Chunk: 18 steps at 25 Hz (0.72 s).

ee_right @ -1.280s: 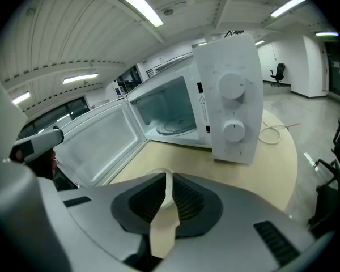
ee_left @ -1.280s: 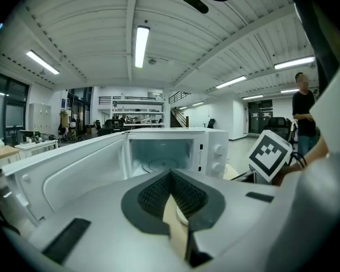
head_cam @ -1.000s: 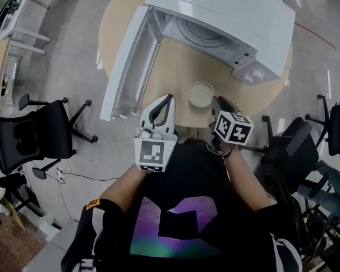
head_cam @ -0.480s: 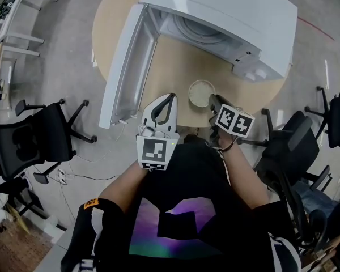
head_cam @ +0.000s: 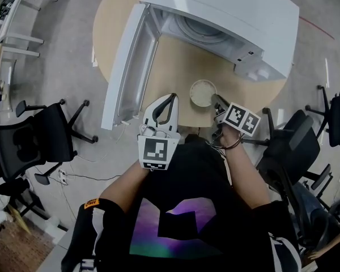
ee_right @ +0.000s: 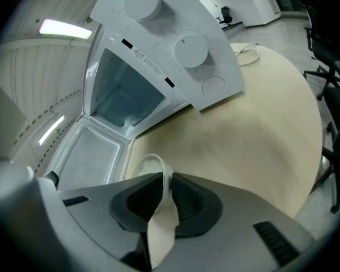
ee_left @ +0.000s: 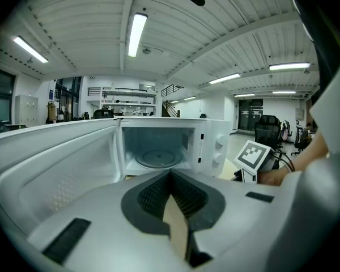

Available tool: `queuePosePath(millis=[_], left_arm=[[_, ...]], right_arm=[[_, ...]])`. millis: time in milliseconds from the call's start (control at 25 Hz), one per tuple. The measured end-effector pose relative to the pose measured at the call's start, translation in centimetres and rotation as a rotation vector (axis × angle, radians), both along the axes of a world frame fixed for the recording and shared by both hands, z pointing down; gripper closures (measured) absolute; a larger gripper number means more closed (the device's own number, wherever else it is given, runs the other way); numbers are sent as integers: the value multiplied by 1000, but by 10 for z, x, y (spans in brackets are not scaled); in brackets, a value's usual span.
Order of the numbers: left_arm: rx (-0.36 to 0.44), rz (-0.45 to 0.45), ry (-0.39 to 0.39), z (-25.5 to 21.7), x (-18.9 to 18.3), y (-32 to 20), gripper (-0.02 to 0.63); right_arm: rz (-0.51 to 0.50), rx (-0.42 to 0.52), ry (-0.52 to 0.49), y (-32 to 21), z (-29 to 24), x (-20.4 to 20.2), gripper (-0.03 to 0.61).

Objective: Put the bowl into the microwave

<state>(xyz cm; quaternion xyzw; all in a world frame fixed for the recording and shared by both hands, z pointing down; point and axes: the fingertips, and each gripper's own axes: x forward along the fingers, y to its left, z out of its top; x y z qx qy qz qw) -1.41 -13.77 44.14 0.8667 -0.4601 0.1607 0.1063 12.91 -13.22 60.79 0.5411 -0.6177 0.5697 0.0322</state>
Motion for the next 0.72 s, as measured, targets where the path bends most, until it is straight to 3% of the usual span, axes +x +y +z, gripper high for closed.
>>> queuePosePath(millis=[440,720], left_arm=[[3,-2,-4,-3,-7,0,571],[6,0,-3,-4,-10,-2,571]], right_arm=[[67,-8,-57,3,-2,-3,535],[101,52,-74,-16,-28,-7,537]])
